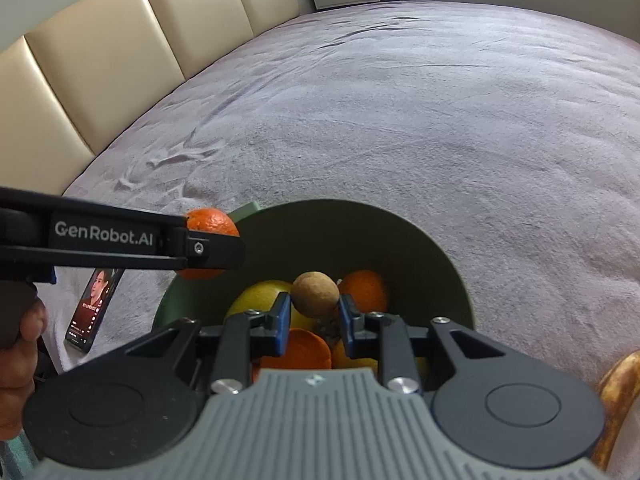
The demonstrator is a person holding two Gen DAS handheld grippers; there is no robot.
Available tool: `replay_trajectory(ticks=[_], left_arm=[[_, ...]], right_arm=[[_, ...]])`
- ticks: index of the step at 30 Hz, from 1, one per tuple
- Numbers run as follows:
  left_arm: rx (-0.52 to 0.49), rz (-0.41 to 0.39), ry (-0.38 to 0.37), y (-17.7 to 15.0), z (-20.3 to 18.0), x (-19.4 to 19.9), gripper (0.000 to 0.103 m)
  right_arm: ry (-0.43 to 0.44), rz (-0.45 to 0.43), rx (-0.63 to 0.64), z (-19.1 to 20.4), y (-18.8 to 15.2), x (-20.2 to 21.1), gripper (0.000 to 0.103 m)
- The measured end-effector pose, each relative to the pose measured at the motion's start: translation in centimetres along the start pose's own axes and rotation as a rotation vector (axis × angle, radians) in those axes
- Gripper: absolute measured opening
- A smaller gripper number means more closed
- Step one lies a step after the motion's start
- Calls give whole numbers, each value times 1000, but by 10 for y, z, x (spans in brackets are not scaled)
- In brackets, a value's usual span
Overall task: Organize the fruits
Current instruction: 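Lower the mandarin with the left tool while the right tool lowers the brown fruit into the colander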
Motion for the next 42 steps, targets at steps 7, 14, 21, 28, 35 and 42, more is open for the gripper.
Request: replay_trajectory(ticks=[7,14,21,28,35,42], left_arm=[[11,-3,10,3,6,-4,50],[5,2,2,2,4,-9,50],[-17,9,9,1,2,-13,51],[-22,11,13,0,3,-13,51],[-8,-2,-35,2,-4,-10,51],[-43,10,-93,0,-25,-17,51]], right_arm=[[0,-14,2,0,9,-12,22],[-30,5,35,-1,8,-29,22],[-35,17,43,0,7,-39,22],[-36,13,48,-1,5,-34,25],[-71,-25,13,-15,11,-11,31],[-149,-41,-22,-42,10,20,35]])
Point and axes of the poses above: each gripper's, at about its wrist camera, not at the fingertips, and x roughly against the way its jaws point, z to its left, y to its top, the point moved 8 cm from there along -x, roughly the way its jaws point, and after that the axes turned 3 degrees about -x, right-handed, at the moved point
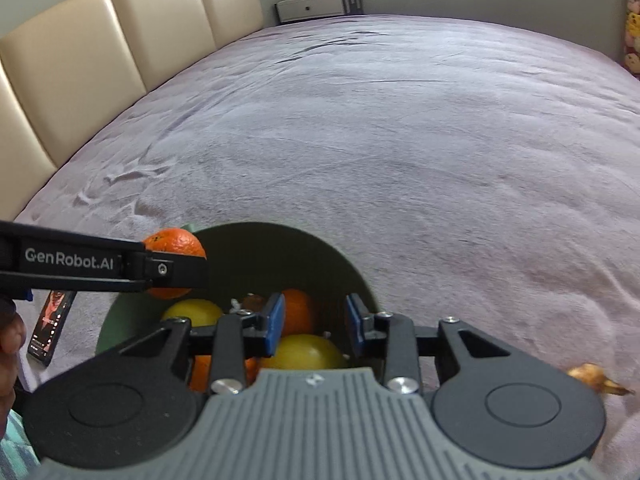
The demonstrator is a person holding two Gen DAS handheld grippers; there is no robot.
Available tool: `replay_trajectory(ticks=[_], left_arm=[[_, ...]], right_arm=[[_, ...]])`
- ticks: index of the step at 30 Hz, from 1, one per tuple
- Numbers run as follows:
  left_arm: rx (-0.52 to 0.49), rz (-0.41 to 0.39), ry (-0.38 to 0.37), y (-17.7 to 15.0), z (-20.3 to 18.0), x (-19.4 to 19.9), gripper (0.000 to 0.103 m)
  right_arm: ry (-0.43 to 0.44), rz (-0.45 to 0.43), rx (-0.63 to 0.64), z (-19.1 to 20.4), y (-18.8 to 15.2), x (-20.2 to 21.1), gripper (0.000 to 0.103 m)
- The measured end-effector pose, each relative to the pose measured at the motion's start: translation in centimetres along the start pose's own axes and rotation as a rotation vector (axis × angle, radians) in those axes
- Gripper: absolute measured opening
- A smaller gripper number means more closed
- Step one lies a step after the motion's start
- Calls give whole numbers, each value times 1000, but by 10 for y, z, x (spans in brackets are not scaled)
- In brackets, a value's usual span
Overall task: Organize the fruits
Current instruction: 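Lower the mandarin with the left tool while the right tool lowers the brown fruit into the colander, then open both tools and withdraw them from the colander toward the banana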
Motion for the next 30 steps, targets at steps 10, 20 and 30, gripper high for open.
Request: replay_trajectory(ticks=[10,20,30], left_arm=[[-79,60,20,-11,-19,-22,51],[-255,72,116,-19,-34,-33,51],[-308,102,172,-25,-34,-42,58]], right_arm=[[14,-27,-36,-18,-7,23,37],[13,-31,-60,-26,-9,26,37],[-2,-3,-87,-29,-11,14,37]])
Point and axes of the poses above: each gripper's, at about its wrist camera, not at the fingertips, and x roughly against the way its jaws point, z to its left, y to its top, the point moved 8 cm from there along -x, roughly the way its jaws point, and after that the axes turned 3 degrees about -x, right-handed, at the moved point
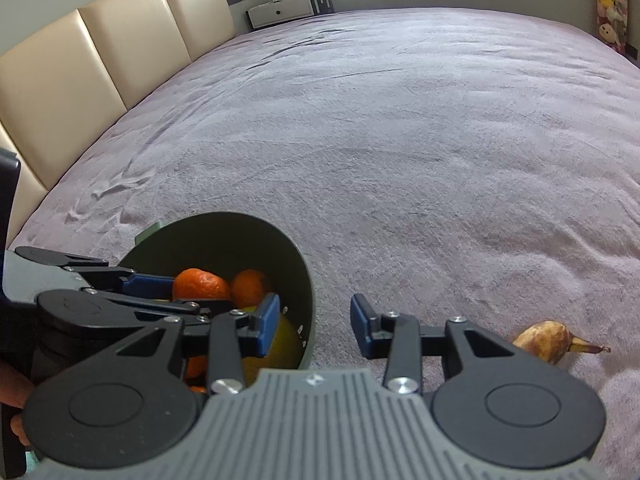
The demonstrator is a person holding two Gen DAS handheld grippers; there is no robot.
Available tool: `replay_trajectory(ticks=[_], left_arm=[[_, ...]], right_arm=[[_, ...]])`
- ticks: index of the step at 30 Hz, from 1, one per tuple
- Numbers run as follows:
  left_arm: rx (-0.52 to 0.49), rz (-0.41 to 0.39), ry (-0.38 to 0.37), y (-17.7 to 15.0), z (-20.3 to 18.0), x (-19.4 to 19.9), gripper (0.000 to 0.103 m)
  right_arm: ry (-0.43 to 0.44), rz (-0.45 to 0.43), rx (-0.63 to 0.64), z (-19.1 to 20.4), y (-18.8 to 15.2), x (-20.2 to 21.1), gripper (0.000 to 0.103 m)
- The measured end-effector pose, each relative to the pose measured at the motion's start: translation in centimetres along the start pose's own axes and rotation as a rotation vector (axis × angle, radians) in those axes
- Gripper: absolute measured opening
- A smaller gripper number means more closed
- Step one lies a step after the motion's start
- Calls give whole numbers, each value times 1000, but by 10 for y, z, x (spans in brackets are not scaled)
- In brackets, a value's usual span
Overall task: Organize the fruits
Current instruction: 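Open both tools and withdraw them from the colander toward the banana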
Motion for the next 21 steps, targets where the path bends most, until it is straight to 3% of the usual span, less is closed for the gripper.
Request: replay_trajectory(ticks=[4,7,9,12,21], left_arm=[[-1,6,4,0,0,1,59],[17,5,-8,3,0,4,69],[32,-6,-12,5,1,7,70],[40,-33,-13,8,1,16,70],[135,-149,-90,17,-5,55,70]], right_arm=[[1,-2,-4,0,0,-1,44],[2,-8,-6,1,0,1,47],[-3,-18,-16,0,2,4,55],[-15,-36,-45,-5,4,10,64],[-103,-66,-84,-20,7,35,73]])
Point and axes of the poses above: each gripper's, at about its wrist camera, not at the fingertips, and x roughly against the way its jaws point, z to its left, y to its top, the point moved 8 cm from there along -x, roughly the way its jaws point, and after that the axes turned 3 degrees about -x, right-handed, at the moved point
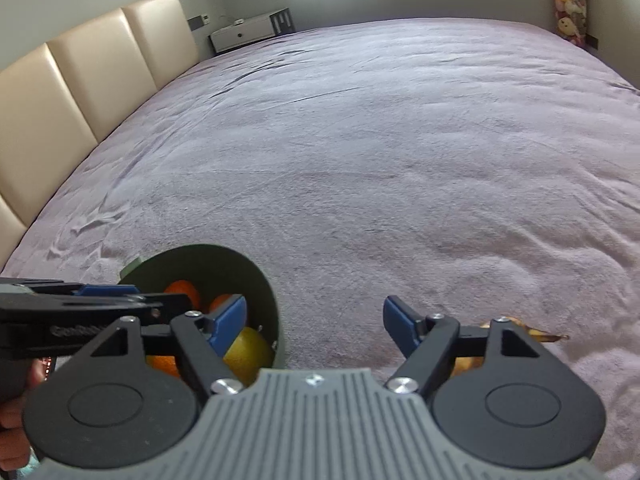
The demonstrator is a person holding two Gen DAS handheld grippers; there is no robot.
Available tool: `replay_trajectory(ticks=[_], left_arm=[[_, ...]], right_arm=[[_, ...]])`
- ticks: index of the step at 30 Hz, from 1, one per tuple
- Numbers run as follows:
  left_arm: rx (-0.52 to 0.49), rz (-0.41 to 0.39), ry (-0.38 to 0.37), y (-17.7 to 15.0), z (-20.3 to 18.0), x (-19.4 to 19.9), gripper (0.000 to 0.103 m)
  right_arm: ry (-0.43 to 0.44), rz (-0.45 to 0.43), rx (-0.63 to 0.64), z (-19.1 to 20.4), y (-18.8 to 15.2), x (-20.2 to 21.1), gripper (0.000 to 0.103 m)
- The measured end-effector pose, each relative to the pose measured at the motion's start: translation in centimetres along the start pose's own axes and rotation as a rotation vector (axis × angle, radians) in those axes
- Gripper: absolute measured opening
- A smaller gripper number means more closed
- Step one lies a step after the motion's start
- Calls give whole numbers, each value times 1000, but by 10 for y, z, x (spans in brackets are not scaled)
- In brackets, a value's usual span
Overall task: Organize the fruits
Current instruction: 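Open both tools and withdraw them from the colander toward the banana, then lower the open left tool around the banana's middle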
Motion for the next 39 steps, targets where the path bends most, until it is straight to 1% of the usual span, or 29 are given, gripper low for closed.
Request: replay_trajectory(ticks=[5,9,13,19,21,23,25,26,28,32,35,39], left_arm=[[11,-53,-56,3,-18,20,70],[-8,-60,-90,-3,-38,29,70],[-27,-46,-141,-13,-61,34,70],[-64,-13,-218,-31,-96,37,69],[-58,3,-251,-37,-105,37,69],[-52,17,-274,-42,-115,36,67],[-46,35,-293,-48,-125,35,66],[-41,47,-304,-52,-130,34,65],[-20,73,-327,-59,-137,28,64],[37,116,-326,-73,-145,11,64],[90,142,-324,-80,-149,-4,64],[123,145,-294,-85,-152,-20,64]], right_arm=[[-64,-4,-4,-16,-5,16,73],[-118,-5,2,-33,-12,33,73],[-162,-10,-8,-50,-19,50,73],[-192,-29,-28,-74,-29,80,71],[-202,-22,-44,-85,-36,86,66],[-208,-11,-67,-94,-45,92,66],[-211,0,-98,-103,-53,97,62],[-212,5,-117,-108,-57,99,58],[-217,12,-160,-118,-63,103,57],[-209,13,-250,-132,-69,108,50],[-202,4,-266,-135,-68,106,50],[-181,5,-299,-141,-67,100,50]])
Point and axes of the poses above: each gripper's, at about its wrist camera, not at the fingertips, and x roughly against the way its jaws point, z to its left, y to its top, the point moved 8 cm from there along -x, roughly the way its jaws point, and after that the axes turned 3 degrees about -x, right-handed, at the moved point
